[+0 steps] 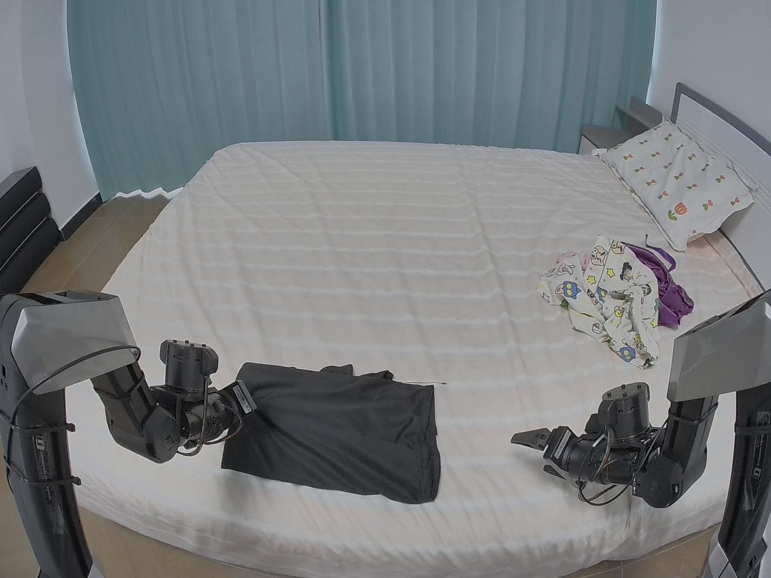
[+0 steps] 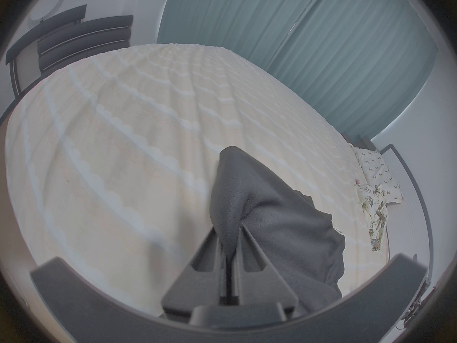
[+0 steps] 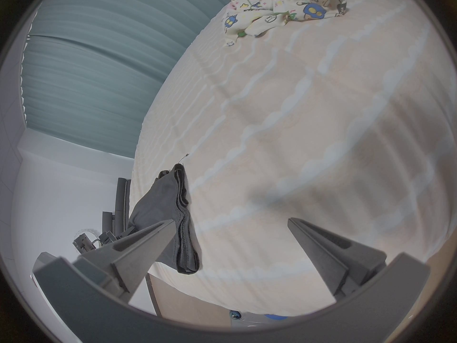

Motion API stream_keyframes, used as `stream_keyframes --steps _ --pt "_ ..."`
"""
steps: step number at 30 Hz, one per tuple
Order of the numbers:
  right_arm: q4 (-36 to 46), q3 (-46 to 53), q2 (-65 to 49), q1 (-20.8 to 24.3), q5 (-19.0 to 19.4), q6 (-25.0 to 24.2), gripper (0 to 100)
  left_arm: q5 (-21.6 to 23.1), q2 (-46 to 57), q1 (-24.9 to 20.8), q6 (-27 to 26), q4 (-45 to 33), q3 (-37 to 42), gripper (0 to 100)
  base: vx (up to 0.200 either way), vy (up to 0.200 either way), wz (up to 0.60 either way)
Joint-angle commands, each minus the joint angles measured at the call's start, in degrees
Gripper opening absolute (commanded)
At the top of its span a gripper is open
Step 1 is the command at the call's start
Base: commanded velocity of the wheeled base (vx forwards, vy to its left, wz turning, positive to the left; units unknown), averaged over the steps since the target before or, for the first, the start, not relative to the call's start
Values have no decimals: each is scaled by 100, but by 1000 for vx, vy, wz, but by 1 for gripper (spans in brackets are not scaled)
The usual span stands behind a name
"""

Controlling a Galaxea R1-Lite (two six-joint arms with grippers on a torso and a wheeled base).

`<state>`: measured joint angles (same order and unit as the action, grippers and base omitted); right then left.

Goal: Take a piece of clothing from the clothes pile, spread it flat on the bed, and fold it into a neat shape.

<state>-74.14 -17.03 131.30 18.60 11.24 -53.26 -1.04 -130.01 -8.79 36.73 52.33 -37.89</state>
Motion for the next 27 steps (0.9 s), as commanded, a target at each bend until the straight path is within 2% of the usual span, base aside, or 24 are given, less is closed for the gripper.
stream_keyframes --steps 1,6,19,20,23,27 --pt "-4 -2 9 3 1 0 100 -2 -33 44 1 5 1 0 0 200 0" --pt "-4 -2 18 3 1 0 100 7 -68 62 10 5 10 0 0 200 0" --pt "-4 7 18 3 1 0 100 16 -112 62 89 14 1 0 0 0 0" --pt "-4 7 18 3 1 0 100 16 -112 62 97 14 -8 100 0 0 0" --pt "-4 -2 9 3 1 -9 100 16 -121 70 124 14 27 100 0 0 0" --pt "-12 -108 0 -15 1 -18 100 60 -42 290 467 14 97 100 0 0 0"
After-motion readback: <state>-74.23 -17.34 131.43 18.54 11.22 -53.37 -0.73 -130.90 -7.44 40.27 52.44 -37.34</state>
